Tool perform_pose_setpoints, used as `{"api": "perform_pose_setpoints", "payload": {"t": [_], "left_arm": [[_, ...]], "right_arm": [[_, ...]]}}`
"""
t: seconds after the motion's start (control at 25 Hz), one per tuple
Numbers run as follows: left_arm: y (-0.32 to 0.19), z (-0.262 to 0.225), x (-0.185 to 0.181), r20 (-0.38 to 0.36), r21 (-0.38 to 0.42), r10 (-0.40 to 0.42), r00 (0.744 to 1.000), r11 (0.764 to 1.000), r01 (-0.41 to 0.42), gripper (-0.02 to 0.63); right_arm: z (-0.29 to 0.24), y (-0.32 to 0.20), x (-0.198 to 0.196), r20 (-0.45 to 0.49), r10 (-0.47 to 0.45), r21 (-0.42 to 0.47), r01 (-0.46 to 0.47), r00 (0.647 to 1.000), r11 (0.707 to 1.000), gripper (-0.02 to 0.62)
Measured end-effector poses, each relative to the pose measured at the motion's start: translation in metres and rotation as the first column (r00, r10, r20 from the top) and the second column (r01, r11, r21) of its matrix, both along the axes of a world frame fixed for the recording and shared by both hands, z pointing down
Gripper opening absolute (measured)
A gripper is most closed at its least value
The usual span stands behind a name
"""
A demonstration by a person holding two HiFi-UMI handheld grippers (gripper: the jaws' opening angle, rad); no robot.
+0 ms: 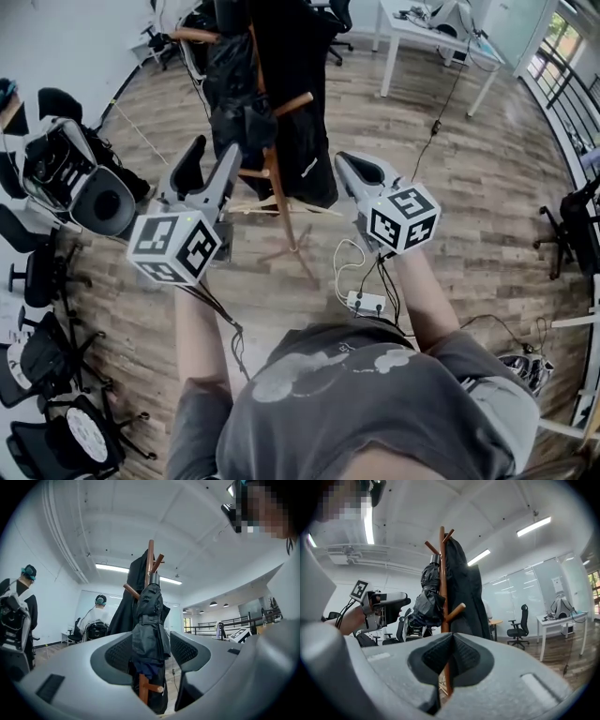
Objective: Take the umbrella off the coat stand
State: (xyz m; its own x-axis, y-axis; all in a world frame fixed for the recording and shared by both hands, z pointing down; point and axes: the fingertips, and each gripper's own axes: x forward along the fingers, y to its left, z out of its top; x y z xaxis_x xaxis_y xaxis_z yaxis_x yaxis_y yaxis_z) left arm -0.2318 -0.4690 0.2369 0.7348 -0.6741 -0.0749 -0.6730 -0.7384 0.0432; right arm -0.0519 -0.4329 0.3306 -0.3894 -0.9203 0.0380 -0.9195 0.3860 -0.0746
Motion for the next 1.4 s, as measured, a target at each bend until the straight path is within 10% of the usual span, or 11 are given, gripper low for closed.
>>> {"api": "perform_pose_setpoints", "payload": {"t": [0.32, 1.4], "left_arm": [[-0.009, -0.009, 0.019, 0.067, 0.017, 0.017, 0.998, 1.000, -0.019, 0.342], [-0.069, -0.040, 0.078, 0.093, -0.009, -0.038, 0.995, 0.999, 0.039, 0.372]], "right_arm": [[-0.034, -0.001, -0.007, -0.035, -0.005, 0.067, 0.008, 0.999, 0.998, -0.002], [-0.044, -0.018, 0.009, -0.019, -0.097, 0.079, 0.099, 0.995, 0.992, -0.002]]}}
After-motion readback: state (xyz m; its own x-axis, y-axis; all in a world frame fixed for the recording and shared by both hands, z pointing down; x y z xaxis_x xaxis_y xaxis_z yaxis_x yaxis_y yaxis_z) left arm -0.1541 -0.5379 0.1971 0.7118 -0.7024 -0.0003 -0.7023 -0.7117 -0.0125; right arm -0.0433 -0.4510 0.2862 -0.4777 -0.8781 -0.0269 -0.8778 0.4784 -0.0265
